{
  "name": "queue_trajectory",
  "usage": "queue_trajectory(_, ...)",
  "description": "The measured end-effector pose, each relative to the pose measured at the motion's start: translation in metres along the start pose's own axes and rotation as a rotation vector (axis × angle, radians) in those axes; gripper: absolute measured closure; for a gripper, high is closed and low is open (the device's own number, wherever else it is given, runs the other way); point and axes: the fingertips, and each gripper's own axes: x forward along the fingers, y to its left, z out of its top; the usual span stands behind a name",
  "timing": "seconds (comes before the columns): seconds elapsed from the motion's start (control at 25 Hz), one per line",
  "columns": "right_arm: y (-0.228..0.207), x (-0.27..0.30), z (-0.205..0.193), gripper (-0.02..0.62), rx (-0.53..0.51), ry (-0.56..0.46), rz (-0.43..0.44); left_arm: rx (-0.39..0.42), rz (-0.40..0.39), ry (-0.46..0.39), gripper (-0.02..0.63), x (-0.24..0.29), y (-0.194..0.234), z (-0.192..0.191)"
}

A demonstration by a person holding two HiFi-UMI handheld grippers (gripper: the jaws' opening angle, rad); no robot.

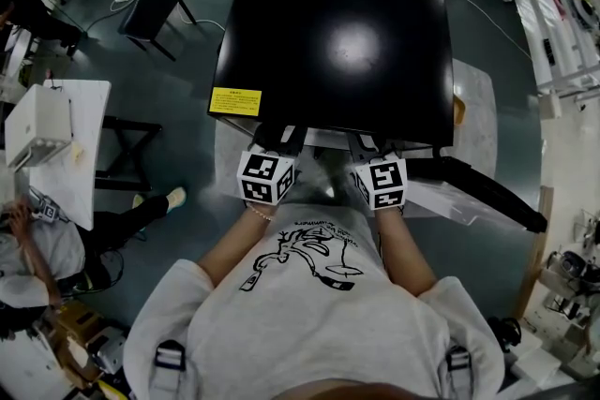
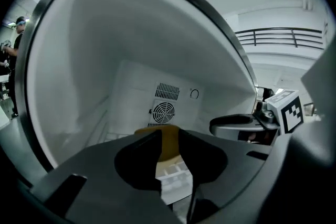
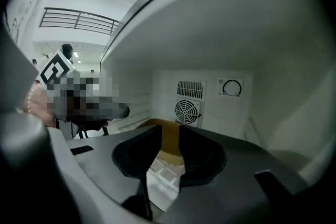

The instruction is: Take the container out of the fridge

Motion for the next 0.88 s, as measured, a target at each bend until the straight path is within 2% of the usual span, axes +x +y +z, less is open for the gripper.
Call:
queue_trajectory(0.44, -0.020, 0.027, -0.017, 0.419, 0.052, 0.042, -0.027, -0.043, 0.051, 0.033, 0.428, 0.022, 0.020, -0.014)
queue_trajectory(0.64, -0.028, 0.037, -0.025, 0.382, 0.077, 0.063, -0.035, -0.066, 0.063, 0.046, 0.416, 0.029, 0.025, -0.018)
queue_trajectory(0.88, -0.037, 0.047, -0.029, 0.364, 0.106, 0.070, -0.057, -0.090, 0.059, 0.065, 0.391, 0.037, 0.030, -0.021)
